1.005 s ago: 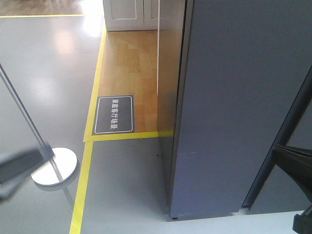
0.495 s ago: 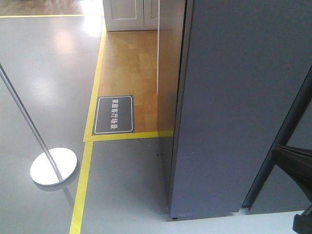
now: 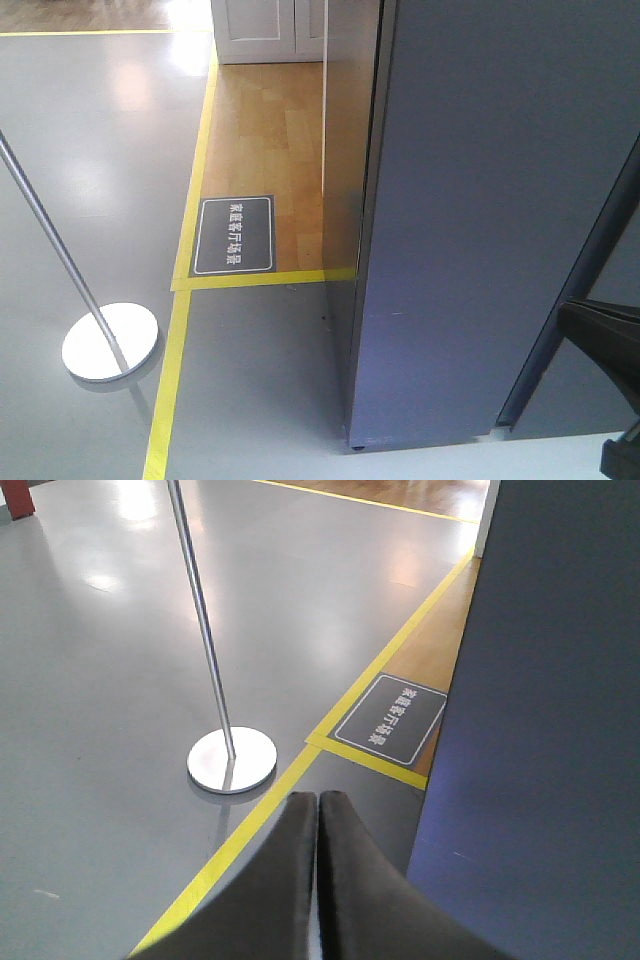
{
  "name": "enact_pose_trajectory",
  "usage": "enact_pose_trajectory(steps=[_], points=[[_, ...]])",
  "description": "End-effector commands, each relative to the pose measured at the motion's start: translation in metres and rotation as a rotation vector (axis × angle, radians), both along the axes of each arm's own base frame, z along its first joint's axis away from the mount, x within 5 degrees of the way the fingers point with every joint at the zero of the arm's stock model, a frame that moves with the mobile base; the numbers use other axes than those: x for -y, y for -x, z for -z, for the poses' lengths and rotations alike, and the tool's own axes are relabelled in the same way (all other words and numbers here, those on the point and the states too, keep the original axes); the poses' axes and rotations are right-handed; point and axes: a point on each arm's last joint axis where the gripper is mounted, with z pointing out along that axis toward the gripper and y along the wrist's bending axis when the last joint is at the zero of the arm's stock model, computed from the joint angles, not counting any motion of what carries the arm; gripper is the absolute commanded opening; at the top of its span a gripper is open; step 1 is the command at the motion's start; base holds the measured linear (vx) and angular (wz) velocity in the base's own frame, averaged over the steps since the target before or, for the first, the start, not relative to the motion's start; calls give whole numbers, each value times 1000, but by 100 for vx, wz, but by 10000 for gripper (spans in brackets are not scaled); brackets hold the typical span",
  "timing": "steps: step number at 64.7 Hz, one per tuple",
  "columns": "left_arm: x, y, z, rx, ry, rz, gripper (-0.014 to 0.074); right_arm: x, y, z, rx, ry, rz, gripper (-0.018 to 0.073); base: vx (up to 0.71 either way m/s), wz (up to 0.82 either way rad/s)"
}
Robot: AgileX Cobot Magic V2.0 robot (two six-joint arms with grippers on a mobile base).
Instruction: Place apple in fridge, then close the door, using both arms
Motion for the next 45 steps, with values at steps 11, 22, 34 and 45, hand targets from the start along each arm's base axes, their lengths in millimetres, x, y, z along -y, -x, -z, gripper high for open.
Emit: enact_pose_trajectory(steps=[11,22,34,45], points=[[3,0,0,132,-449,-178,-6,1,-2,-11,48,-29,26,-6,0,0],[-5,2,30,21,-391,-244,-6,1,-1,-11,46,-29,23,-6,0,0],[-1,22,82,-88,-492,-233,-6,1,-1,-11,40,-29,15,-6,0,0],[1,36,100,-141,-536,-226,-6,1,-1,-11,41,-29,16,-6,0,0]])
